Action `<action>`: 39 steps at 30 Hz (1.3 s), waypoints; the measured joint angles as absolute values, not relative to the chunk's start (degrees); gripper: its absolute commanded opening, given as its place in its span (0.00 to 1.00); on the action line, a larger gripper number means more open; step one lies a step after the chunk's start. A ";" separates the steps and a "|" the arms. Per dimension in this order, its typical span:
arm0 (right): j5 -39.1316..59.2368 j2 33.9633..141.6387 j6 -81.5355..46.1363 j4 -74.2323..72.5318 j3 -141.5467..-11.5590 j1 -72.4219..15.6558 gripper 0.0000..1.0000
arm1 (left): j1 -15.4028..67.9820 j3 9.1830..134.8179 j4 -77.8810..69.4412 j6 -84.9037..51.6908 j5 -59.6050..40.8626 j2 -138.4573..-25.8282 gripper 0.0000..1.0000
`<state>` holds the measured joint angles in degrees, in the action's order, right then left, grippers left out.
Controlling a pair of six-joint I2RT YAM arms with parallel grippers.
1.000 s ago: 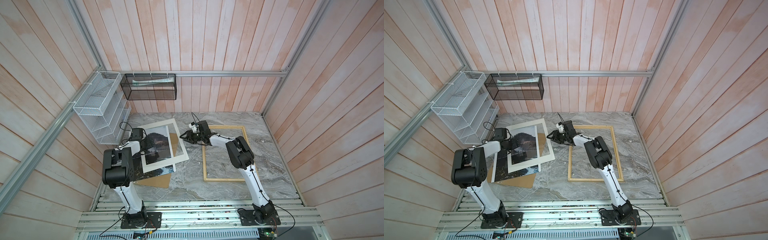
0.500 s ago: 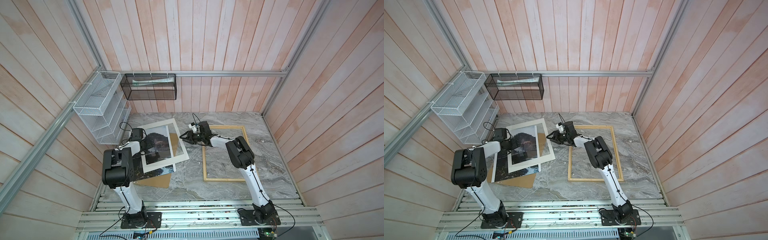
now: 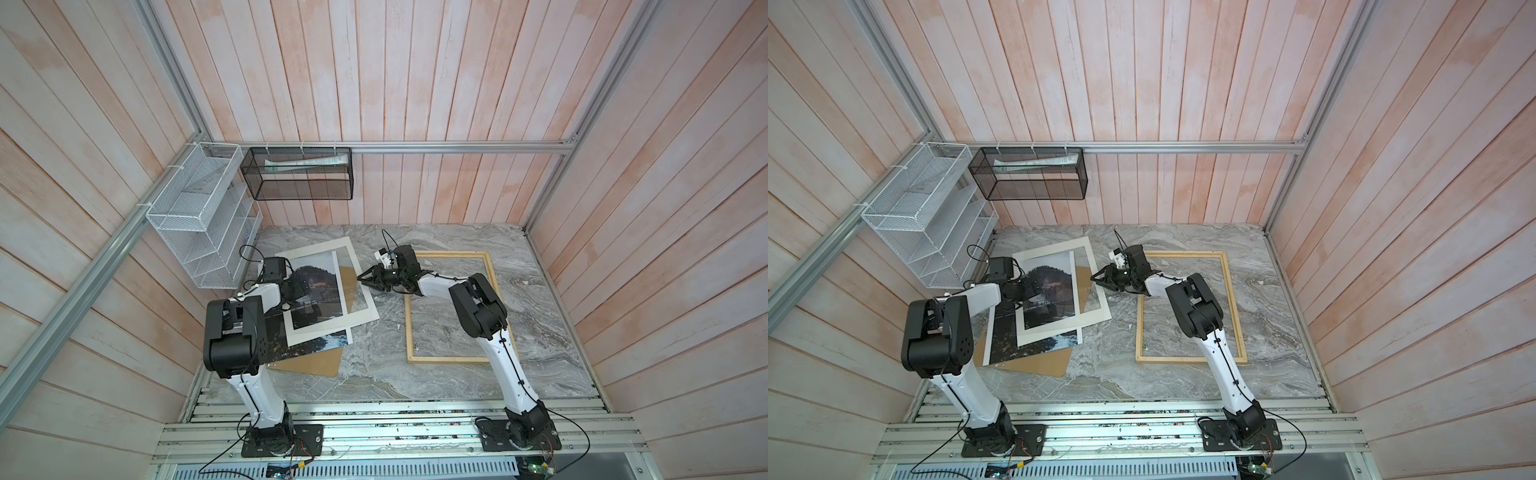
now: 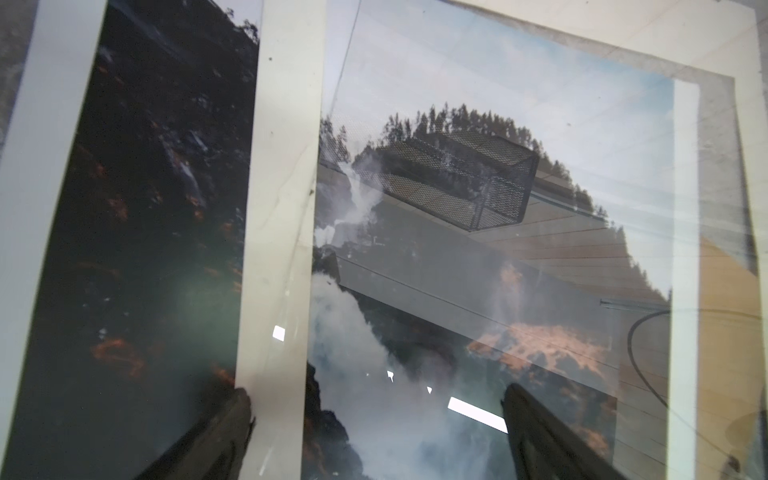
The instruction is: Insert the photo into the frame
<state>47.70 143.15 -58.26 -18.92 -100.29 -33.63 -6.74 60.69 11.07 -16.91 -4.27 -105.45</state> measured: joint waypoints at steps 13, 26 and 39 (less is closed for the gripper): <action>47.90 143.15 -58.92 -18.83 -100.33 -34.00 0.17 | -6.72 59.53 10.94 -16.91 -5.56 -104.33 0.95; 47.99 143.15 -59.77 -19.35 -100.31 -33.98 0.01 | -6.61 59.29 13.43 -16.95 -5.72 -103.20 0.95; 49.30 142.10 -63.24 -24.58 -98.50 -33.80 0.00 | -6.20 59.29 17.17 -17.58 -5.50 -99.92 0.95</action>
